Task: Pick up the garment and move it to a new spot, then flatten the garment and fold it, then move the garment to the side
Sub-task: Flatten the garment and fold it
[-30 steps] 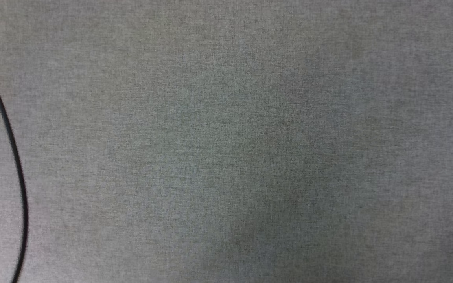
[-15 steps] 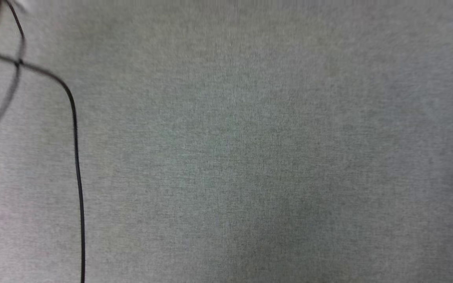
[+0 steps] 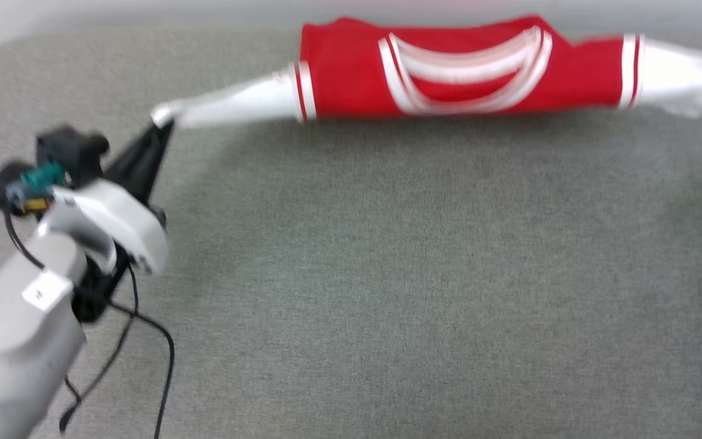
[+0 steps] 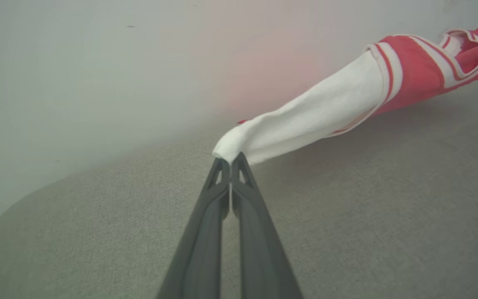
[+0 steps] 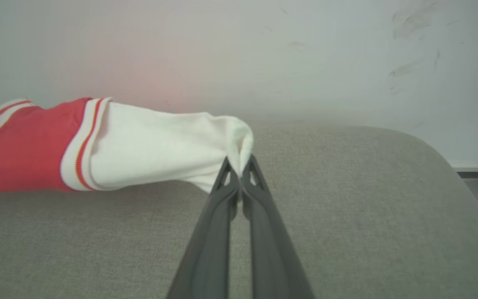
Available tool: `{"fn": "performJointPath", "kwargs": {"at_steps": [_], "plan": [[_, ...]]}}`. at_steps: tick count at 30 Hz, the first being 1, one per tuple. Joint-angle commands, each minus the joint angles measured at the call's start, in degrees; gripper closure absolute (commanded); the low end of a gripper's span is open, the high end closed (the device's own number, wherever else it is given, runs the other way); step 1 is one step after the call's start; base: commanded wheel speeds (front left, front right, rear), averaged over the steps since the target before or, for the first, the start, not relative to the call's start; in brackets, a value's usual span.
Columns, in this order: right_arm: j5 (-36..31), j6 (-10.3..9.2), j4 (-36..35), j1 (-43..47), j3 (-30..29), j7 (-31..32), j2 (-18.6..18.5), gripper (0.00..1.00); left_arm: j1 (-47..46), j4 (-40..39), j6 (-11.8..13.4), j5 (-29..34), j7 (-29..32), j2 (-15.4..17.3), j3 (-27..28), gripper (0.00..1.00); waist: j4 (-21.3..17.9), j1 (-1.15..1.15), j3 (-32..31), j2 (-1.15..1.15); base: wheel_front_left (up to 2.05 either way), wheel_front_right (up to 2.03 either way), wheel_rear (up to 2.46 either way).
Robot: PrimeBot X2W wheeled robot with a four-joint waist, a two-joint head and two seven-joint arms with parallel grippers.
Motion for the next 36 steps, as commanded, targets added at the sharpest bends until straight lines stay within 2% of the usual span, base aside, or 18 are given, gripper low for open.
{"fn": "performJointPath", "kwargs": {"at_steps": [1,5,15,25,29,31,36], "plan": [[1.77,-0.10,-1.68,3.27,0.59,0.33,-1.37,1.00,2.75,-1.02,0.61,-0.78,0.16,0.68,-0.21,1.00,0.54,0.02,-2.70,0.00,0.00,0.00,0.00],[5.51,-0.10,-5.70,10.50,1.71,1.36,-3.40,1.00,9.22,-4.66,1.77,-2.23,1.01,1.64,-1.10,1.00,0.65,0.02,-5.01,0.00,0.00,0.00,0.00],[8.82,-0.10,-17.28,25.60,7.39,3.07,-7.42,1.00,24.09,-13.21,6.48,-5.30,2.98,3.79,-3.51,1.00,0.43,0.02,-10.34,0.00,0.00,0.00,0.00],[12.27,-0.10,-25.71,38.98,8.85,7.89,-12.98,1.00,35.53,-20.71,11.98,-8.92,3.57,8.29,-2.93,1.00,0.64,0.02,-14.65,0.00,0.00,0.00,0.00],[14.19,-0.10,-28.10,43.73,8.34,10.94,-14.07,1.00,39.05,-23.30,12.90,-10.11,4.88,10.15,-3.59,1.00,0.57,0.02,-16.11,0.00,0.00,0.00,0.00],[14.69,-0.10,-30.02,46.03,9.41,13.41,-15.40,1.00,40.70,-25.02,12.38,-10.20,5.99,11.36,-4.60,1.00,0.44,0.02,-16.48,0.00,0.00,0.00,0.00],[16.16,-0.10,-34.47,50.12,10.04,18.60,-18.23,1.00,43.56,-28.87,13.02,-10.18,8.82,13.53,-6.62,1.00,0.33,0.02,-16.73,0.00,0.00,0.00,0.00]]}}
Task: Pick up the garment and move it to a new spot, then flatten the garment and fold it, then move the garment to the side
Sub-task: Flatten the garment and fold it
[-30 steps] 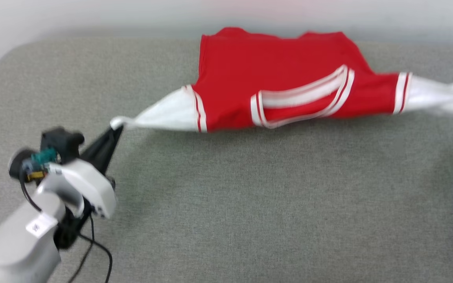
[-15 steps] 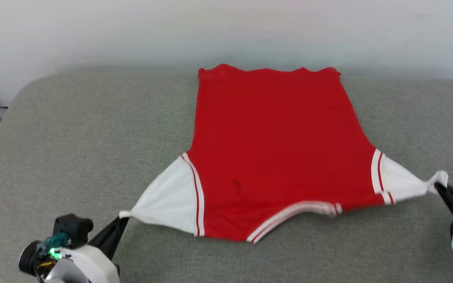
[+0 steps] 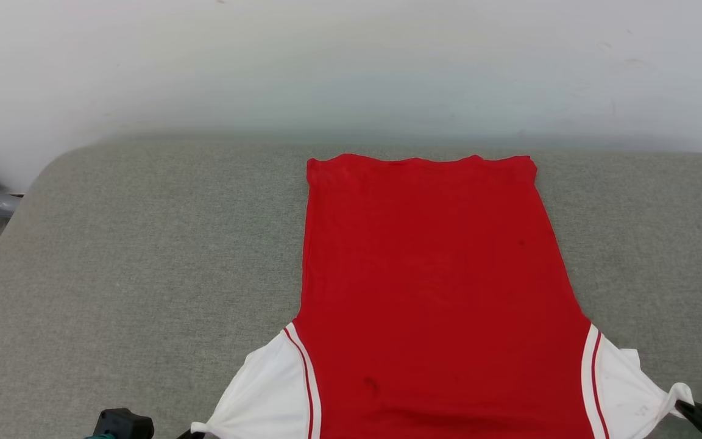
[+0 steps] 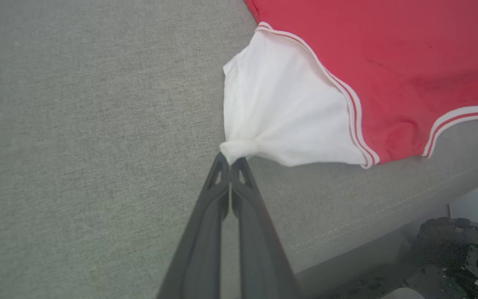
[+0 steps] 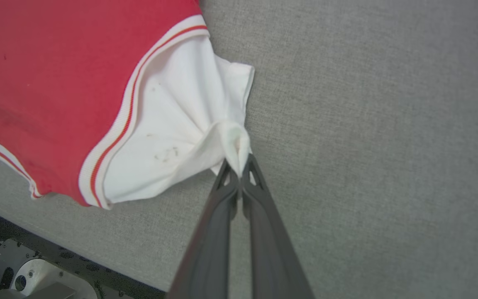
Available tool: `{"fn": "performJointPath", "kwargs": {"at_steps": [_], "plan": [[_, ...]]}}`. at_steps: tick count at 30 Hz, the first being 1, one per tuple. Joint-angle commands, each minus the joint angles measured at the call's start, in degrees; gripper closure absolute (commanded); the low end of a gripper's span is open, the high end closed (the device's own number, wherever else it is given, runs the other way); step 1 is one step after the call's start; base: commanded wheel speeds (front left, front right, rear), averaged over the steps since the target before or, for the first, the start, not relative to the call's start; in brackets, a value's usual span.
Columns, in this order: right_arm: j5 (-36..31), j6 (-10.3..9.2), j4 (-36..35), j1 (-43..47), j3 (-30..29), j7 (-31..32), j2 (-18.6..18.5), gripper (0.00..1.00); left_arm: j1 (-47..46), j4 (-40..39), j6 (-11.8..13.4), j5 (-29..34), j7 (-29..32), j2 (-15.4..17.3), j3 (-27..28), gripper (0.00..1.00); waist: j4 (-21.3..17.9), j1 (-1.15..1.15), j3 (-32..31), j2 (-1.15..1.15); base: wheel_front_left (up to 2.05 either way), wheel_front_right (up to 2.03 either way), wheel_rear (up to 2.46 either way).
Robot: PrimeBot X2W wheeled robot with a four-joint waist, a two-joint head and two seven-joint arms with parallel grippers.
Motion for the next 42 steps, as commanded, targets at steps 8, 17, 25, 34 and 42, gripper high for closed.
{"fn": "performJointPath", "kwargs": {"at_steps": [8,17,25,34,42], "plan": [[-1.38,-0.10,-3.10,2.30,-3.18,4.30,-0.07,1.00,-0.85,-3.84,2.25,0.95,2.32,0.30,-0.58,1.00,0.07,0.01,1.38,0.00,0.00,0.00,0.00],[-1.53,-0.09,-7.49,-2.89,-11.03,16.83,2.59,0.00,-3.32,-11.72,3.69,-0.53,10.50,1.17,-1.73,1.00,0.93,0.01,5.85,0.00,0.00,0.00,0.00],[-7.55,-0.08,-12.67,-15.21,-21.55,37.64,8.27,0.00,-7.83,-22.73,4.89,1.15,17.05,1.80,-2.38,1.00,5.00,0.01,13.34,0.00,0.00,0.00,0.00],[-18.28,-0.08,-13.09,-34.60,-26.94,54.54,15.76,0.00,-14.02,-30.09,4.47,5.21,22.09,1.25,-3.42,1.00,11.56,0.01,22.98,0.00,0.00,0.00,0.00],[-27.83,-0.07,-8.82,-47.94,-27.97,61.21,16.34,0.00,-17.70,-32.28,3.50,7.81,22.19,-0.98,-3.79,1.00,16.59,0.01,29.79,0.00,0.00,0.00,0.00]]}}
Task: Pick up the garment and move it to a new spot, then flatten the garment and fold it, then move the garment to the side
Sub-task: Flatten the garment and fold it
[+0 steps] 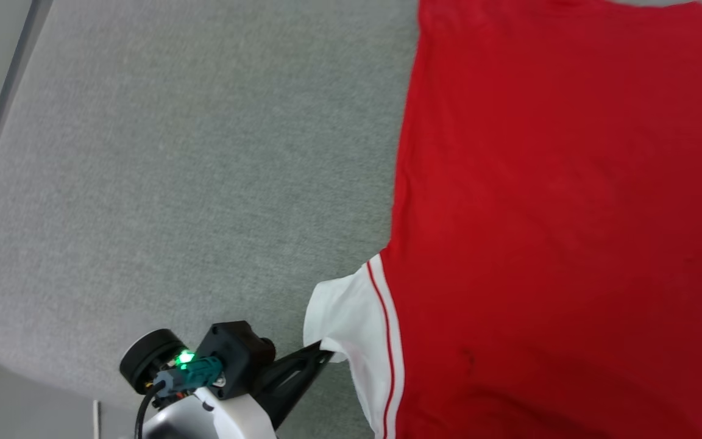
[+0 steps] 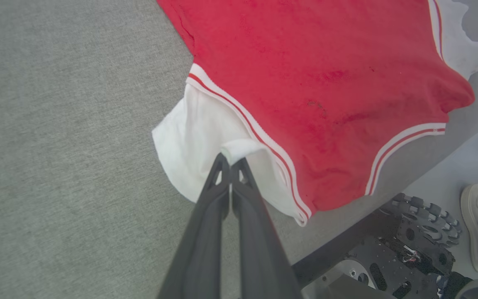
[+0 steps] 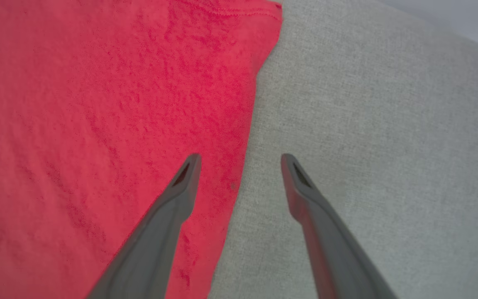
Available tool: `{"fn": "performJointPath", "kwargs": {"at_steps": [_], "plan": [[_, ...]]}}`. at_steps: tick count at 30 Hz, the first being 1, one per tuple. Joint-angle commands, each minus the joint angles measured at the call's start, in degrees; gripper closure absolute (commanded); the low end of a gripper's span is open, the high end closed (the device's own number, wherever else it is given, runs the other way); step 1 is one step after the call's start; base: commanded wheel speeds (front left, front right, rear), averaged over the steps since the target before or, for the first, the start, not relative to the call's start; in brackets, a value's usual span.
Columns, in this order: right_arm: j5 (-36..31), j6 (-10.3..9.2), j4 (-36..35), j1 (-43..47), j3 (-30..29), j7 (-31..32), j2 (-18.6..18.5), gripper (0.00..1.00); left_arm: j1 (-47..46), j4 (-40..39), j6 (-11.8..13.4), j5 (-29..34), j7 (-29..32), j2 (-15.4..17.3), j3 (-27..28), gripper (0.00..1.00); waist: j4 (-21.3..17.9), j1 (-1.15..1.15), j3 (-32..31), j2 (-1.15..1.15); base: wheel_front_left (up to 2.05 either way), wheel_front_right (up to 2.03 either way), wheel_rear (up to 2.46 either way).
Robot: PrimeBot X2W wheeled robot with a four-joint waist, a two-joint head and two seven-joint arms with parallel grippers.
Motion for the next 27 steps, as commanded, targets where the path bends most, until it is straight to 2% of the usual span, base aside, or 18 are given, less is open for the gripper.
{"fn": "performJointPath", "kwargs": {"at_steps": [1,4,9,12,16,20,21,22,23,27], "plan": [[-1.41,-0.03,1.18,-2.45,-1.04,0.62,0.05,0.00,-0.96,-0.21,-0.41,0.03,-0.22,-0.93,-0.26,1.00,3.59,-0.02,3.72,0.00,0.00,0.00,0.00],[-4.86,-0.03,3.93,-6.65,-4.20,1.35,0.52,0.00,-1.69,-0.17,-1.18,0.42,-0.45,-1.84,-0.68,1.00,5.01,-0.02,5.70,0.00,0.00,0.00,0.00],[-9.37,-0.03,6.95,-9.88,-5.43,1.16,-1.64,0.00,-2.42,0.71,-2.14,0.78,-0.99,-3.08,-1.21,1.00,6.86,-0.02,7.33,0.00,0.00,0.00,0.00],[-10.87,-0.03,8.64,-12.51,-7.93,1.12,0.03,0.00,-3.16,1.29,-2.71,0.91,-1.49,-3.77,-1.27,1.00,7.95,-0.02,8.63,0.00,0.00,0.00,0.00],[-13.53,-0.03,10.75,-14.56,-7.76,0.93,0.38,0.00,-3.83,2.65,-3.62,0.72,-2.54,-5.14,-1.31,1.00,9.66,-0.02,10.31,0.00,0.00,0.00,0.00],[-13.66,-0.03,12.56,-9.70,-6.79,2.21,-0.21,0.00,-4.23,3.38,-3.67,0.67,-3.52,-4.79,-0.33,1.00,10.37,-0.02,10.95,0.00,0.00,0.00,0.00],[-13.44,-0.03,12.72,-8.88,-6.85,2.62,-0.21,0.07,-4.27,3.41,-3.72,0.68,-3.47,-4.74,-0.28,1.00,10.39,-0.02,10.97,0.00,0.00,0.00,0.00],[-13.07,-0.03,12.81,-7.90,-6.69,2.94,-0.32,0.58,-4.34,3.43,-3.73,0.62,-3.53,-4.74,-0.19,1.00,10.40,-0.02,10.98,0.00,0.00,0.00,0.00],[-12.66,-0.03,12.77,-7.11,-6.41,3.30,-0.49,1.00,-4.40,3.44,-3.73,0.55,-3.63,-4.73,-0.11,1.00,10.39,-0.02,10.96,0.00,0.00,0.00,0.00],[-11.61,-0.03,11.70,-5.99,-6.12,1.72,-1.46,1.00,-4.29,3.75,-3.49,0.41,-3.87,-4.62,0.02,1.00,10.00,-0.02,10.53,0.00,0.00,0.00,0.00]]}}
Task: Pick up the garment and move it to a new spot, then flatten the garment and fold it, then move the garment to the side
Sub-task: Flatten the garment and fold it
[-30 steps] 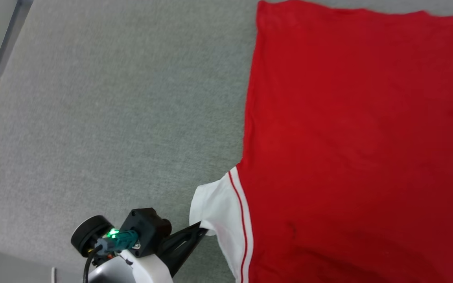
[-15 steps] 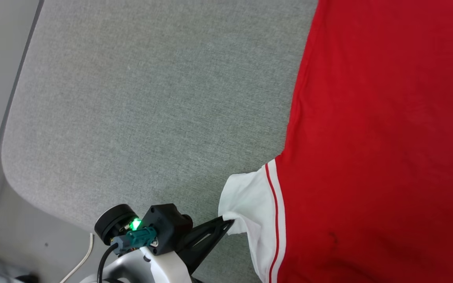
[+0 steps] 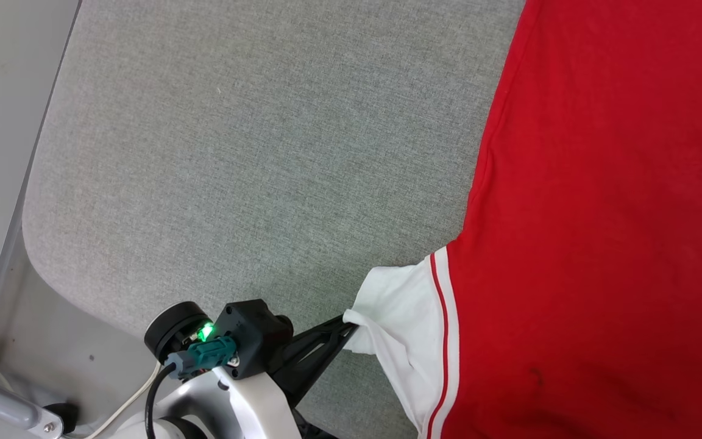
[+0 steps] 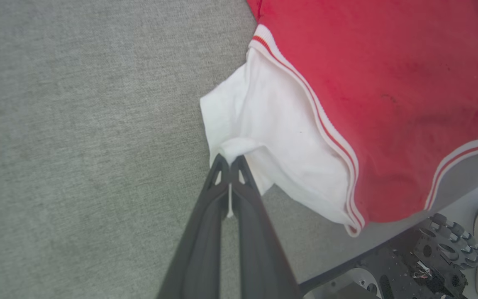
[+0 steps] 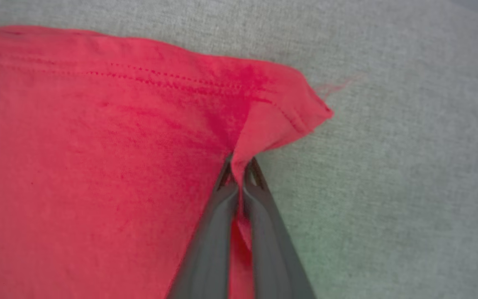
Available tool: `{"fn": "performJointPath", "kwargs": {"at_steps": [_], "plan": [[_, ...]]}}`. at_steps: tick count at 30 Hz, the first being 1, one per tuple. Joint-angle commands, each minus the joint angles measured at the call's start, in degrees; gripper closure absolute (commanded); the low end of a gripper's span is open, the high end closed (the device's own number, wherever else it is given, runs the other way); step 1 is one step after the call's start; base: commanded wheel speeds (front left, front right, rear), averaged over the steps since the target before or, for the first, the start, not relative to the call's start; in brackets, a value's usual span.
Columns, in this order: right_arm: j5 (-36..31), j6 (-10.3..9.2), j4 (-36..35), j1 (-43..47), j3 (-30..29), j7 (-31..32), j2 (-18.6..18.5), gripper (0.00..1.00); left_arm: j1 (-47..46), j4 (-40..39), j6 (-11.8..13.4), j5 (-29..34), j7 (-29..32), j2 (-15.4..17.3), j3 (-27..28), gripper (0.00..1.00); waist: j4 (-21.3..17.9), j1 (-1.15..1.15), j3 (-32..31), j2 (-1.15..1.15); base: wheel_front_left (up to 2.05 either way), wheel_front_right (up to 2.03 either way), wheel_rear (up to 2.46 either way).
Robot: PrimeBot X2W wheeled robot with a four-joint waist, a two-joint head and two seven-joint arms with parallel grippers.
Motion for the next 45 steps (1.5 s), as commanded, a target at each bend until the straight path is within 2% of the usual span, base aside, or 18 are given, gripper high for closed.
{"fn": "performJointPath", "kwargs": {"at_steps": [1,9,19,25,29,36,45], "plan": [[0.21,-0.03,2.19,3.84,0.39,0.57,0.08,1.00,-0.47,0.23,-0.07,-0.20,-0.38,0.08,0.19,1.00,-0.23,0.00,-0.36,0.00,0.00,0.00,0.00],[1.92,-0.03,3.51,7.45,2.66,-3.42,-1.26,1.00,0.62,0.85,1.13,-0.92,-0.14,0.64,0.74,1.00,-3.35,0.00,-5.73,0.00,0.00,0.00,0.00],[6.71,-0.03,4.32,18.42,6.78,-8.05,-0.78,1.00,3.80,3.10,3.34,-2.55,0.25,1.74,0.66,1.00,-9.04,0.00,-17.48,0.00,0.00,0.00,0.00],[13.84,-0.03,4.23,27.46,5.27,-13.18,2.38,1.00,7.42,4.38,5.42,-5.00,-1.16,0.45,0.64,1.00,-12.41,0.00,-24.00,0.00,0.00,0.00,0.00],[15.48,-0.03,2.74,33.30,6.35,-15.40,1.53,1.00,9.39,4.72,6.73,-6.04,-2.01,0.75,1.05,1.00,-14.65,0.00,-27.12,0.00,0.00,0.00,0.00],[19.03,-0.03,-0.77,41.64,5.15,-17.17,2.71,1.00,12.10,4.56,8.37,-7.19,-2.71,1.40,1.31,1.00,-17.88,0.00,-31.17,0.00,0.00,0.00,0.00],[20.84,-0.03,-6.10,51.62,1.72,-18.90,5.36,1.00,13.86,4.71,9.40,-7.91,-3.41,1.27,1.24,1.00,-19.52,0.00,-33.46,0.00,0.00,0.00,0.00]]}}
